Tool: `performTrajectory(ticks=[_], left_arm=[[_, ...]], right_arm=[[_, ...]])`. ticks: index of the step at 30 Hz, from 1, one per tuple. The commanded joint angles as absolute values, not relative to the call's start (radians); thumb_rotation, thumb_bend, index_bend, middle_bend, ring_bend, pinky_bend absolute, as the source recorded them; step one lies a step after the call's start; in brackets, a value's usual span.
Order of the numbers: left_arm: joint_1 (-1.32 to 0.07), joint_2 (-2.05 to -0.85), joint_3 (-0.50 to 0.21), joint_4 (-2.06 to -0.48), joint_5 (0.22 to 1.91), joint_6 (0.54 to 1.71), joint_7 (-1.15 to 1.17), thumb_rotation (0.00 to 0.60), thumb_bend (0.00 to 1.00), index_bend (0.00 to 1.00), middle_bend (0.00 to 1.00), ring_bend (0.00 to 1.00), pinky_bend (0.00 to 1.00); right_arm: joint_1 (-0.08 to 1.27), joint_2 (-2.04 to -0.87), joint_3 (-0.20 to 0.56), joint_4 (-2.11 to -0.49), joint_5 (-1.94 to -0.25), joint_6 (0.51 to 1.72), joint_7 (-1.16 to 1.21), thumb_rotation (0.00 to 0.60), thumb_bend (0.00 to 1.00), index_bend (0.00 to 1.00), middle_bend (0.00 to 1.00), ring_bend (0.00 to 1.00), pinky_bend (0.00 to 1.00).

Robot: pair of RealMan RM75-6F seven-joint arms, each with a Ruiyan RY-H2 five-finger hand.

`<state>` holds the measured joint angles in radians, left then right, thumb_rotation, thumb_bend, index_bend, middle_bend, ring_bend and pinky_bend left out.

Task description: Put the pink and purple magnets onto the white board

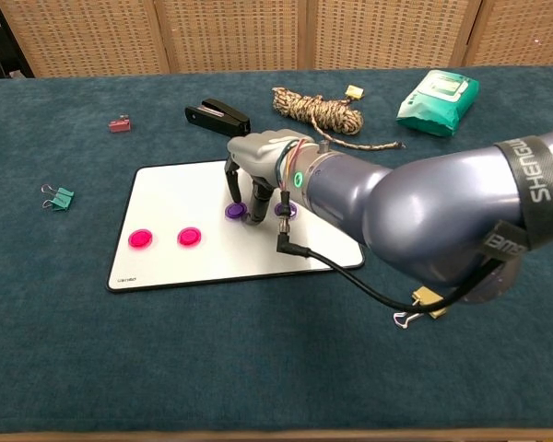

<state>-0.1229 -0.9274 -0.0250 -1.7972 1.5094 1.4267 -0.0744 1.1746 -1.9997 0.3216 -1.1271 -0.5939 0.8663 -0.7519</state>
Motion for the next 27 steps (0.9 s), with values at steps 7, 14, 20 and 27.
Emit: performTrajectory(ticks=[7, 14, 20, 27], left_arm=[[-0.123, -0.928, -0.024, -1.798, 1.510, 1.426, -0.073, 0.600, 0.28, 0.00, 0.00, 0.00, 0.00], [-0.122, -0.930, -0.023, -1.800, 1.511, 1.426, -0.067, 0.600, 0.28, 0.00, 0.00, 0.00, 0.00], [-0.120, -0.932, -0.017, -1.803, 1.526, 1.430, -0.061, 0.600, 0.28, 0.00, 0.00, 0.00, 0.00], [-0.117, -0.932, -0.009, -1.804, 1.548, 1.438, -0.063, 0.600, 0.28, 0.00, 0.00, 0.00, 0.00]], right_arm=[[1.169, -1.969, 0.325, -1.171, -0.594, 0.853, -0.734, 0.600, 0.47, 0.30, 0.00, 0.00, 0.00], [1.151, -1.906, 0.325, -1.304, -0.650, 0.914, -0.722, 0.600, 0.47, 0.31, 0.00, 0.00, 0.00], [1.112, -1.807, 0.309, -1.469, -0.742, 0.982, -0.707, 0.600, 0.47, 0.31, 0.00, 0.00, 0.00], [1.005, -1.651, 0.233, -1.639, -0.948, 1.090, -0.637, 0.600, 0.34, 0.22, 0.00, 0.00, 0.00]])
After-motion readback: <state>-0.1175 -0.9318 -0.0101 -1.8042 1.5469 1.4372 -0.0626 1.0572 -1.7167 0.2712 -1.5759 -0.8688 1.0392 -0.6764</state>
